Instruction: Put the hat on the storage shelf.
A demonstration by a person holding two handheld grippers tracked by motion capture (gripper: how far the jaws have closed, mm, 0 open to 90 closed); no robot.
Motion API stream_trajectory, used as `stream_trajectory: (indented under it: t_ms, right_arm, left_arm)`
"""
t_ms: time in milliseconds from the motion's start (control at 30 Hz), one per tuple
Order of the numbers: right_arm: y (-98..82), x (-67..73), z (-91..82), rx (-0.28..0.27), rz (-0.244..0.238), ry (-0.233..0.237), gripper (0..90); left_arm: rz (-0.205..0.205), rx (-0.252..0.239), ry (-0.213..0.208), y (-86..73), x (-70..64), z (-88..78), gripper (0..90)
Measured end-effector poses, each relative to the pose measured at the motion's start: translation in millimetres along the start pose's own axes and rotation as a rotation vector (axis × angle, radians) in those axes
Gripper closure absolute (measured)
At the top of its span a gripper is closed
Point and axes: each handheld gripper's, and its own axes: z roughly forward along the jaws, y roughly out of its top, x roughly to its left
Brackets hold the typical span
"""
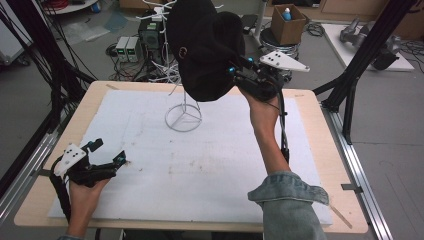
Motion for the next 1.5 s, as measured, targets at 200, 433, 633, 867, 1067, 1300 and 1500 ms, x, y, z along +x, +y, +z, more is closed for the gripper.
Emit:
stream_trajectory:
  t_ms: [200, 433, 633, 867, 1067, 1300, 1500]
  right_arm:
    - [-2.6, 0.0, -4.5, 0.012, -0.019, -0.011, 47.5]
    - [-4.5, -0.5, -11.0, 0.002, -0.032, -0.026, 41.7]
    - [-5.9, -3.8, -17.4, -0.008, -0.011, -0.049, 32.0]
    - [-13.0, -11.5, -32.1, -0.021, 0.007, -0.092, 24.7]
    - [-17.3, -15.4, -45.5, -0.031, 0.008, -0.125, 22.1]
    - [-26.7, -20.2, -64.4, -0.029, 0.003, -0.156, 16.8]
    - [-38.5, -23.0, -85.0, -0.02, -0.01, -0.207, 12.0]
  left_arm:
    - [-0.002, -0.002, 0.003, -0.1, 0.6, -0.3, 3.9]
    - [0.0, -0.002, 0.001, 0.0, -0.2, 0.0, 3.9]
    - [0.001, -0.001, 0.001, -0.1, -0.2, 0.2, 4.0]
    - [0.002, -0.001, 0.0, 0.0, 0.0, 0.2, 3.9]
    - [0.003, 0.001, 0.001, 0.0, -0.3, 0.5, 4.0]
    - [0.002, -0.002, -0.001, 0.1, -1.1, 1.1, 3.9]
    - [0.005, -0.002, -0.006, 0.4, -2.5, 2.4, 4.0]
